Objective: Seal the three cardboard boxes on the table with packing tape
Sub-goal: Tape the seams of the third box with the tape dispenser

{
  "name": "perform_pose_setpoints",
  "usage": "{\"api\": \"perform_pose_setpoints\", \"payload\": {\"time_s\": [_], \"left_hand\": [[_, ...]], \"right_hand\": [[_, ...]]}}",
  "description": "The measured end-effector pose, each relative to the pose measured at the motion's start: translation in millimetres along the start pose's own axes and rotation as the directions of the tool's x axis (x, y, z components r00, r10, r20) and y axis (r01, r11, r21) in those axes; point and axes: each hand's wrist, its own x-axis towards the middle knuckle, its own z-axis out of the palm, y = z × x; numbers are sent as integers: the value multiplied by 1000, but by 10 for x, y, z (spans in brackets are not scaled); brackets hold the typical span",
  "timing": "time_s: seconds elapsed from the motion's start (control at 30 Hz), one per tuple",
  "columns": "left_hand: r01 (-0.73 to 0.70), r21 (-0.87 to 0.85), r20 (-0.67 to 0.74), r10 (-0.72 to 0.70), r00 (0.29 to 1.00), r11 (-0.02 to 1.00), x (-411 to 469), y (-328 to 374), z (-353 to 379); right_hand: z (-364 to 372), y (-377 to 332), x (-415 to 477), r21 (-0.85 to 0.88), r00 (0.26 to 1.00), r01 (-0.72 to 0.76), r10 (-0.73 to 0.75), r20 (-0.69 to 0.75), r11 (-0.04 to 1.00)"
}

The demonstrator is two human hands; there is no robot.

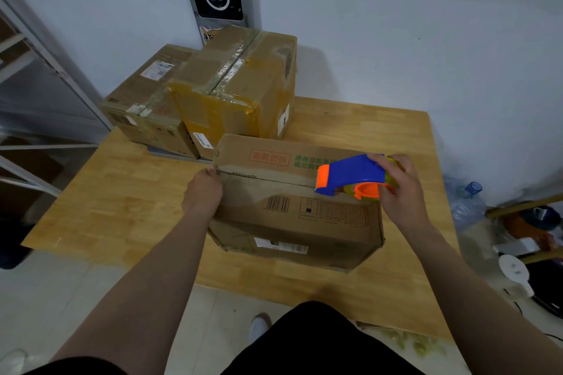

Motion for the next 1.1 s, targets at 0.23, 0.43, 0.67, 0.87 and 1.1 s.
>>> {"api": "perform_pose_setpoints", "payload": {"time_s": [0.23,0.43,0.67,0.87,1.1], "left_hand": [[-5,-42,-6,5,1000,999,50,-41,7],[-40,-20,-38,39,999,999,159,-169,-133],[-403,392,70,411,909,827,-68,-188,-34],[-631,379,334,536,775,677,-612,160,242],[-746,339,508,556,658,574,-1046,513,491]], "right_hand": [[-21,-31,4,32,1000,-5,6,-9,999],[35,-156,3,48,996,0,-4,91,999],[139,-250,16,-12,993,69,-67,98,998],[147,-252,17,-10,994,44,-42,106,999],[91,-238,14,-22,989,42,-38,143,999]]}}
